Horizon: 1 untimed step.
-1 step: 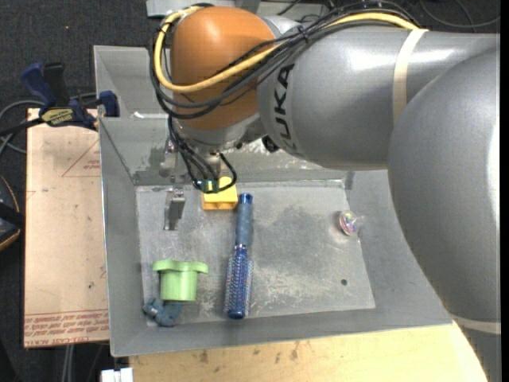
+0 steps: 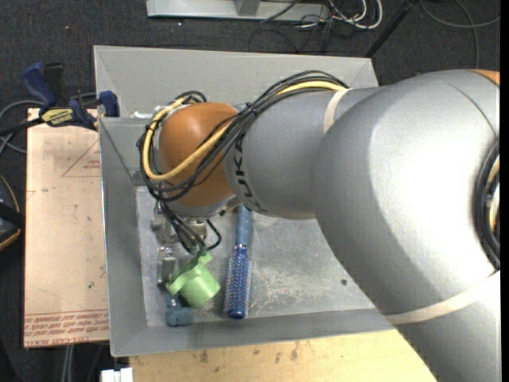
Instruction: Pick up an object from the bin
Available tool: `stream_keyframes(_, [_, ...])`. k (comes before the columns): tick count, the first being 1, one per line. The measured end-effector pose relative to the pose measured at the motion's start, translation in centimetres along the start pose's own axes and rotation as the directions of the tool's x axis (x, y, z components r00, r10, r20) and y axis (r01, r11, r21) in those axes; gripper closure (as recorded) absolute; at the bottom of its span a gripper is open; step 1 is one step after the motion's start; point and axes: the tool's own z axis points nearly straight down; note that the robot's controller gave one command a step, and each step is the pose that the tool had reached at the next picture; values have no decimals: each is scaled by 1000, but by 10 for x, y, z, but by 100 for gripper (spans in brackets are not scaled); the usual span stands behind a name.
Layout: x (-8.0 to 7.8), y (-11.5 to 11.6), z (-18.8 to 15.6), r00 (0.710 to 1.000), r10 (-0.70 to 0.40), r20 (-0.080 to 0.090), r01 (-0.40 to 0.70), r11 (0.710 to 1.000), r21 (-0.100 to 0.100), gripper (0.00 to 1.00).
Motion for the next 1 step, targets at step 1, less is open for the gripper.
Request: stream_keyframes(1, [64,-30,-23,930,-368,0,368,930,2,0])
